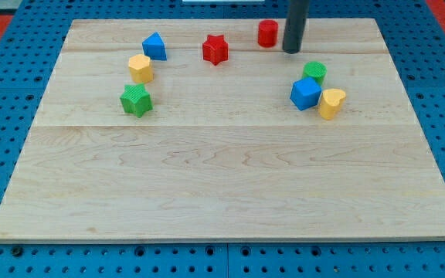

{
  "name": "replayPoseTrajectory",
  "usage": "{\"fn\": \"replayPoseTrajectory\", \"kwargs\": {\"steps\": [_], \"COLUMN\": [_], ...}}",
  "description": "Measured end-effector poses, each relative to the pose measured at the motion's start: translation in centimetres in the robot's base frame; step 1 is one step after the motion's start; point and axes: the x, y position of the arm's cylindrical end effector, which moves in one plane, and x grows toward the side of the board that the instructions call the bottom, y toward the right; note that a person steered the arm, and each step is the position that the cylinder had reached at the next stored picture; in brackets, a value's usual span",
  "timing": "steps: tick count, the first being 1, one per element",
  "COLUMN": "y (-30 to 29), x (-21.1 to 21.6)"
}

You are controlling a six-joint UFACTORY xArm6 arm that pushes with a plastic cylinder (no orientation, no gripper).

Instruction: Place the red circle right to the red star

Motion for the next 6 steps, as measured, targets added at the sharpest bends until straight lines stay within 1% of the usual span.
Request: {"fn": "replayPoseTrajectory", "kwargs": {"steps": [1, 2, 4, 5, 6], "y": [4.0, 1.5, -8.3, -8.1, -5.4], "x": [-2.3, -7.8, -7.0, -4.9, -2.4]}}
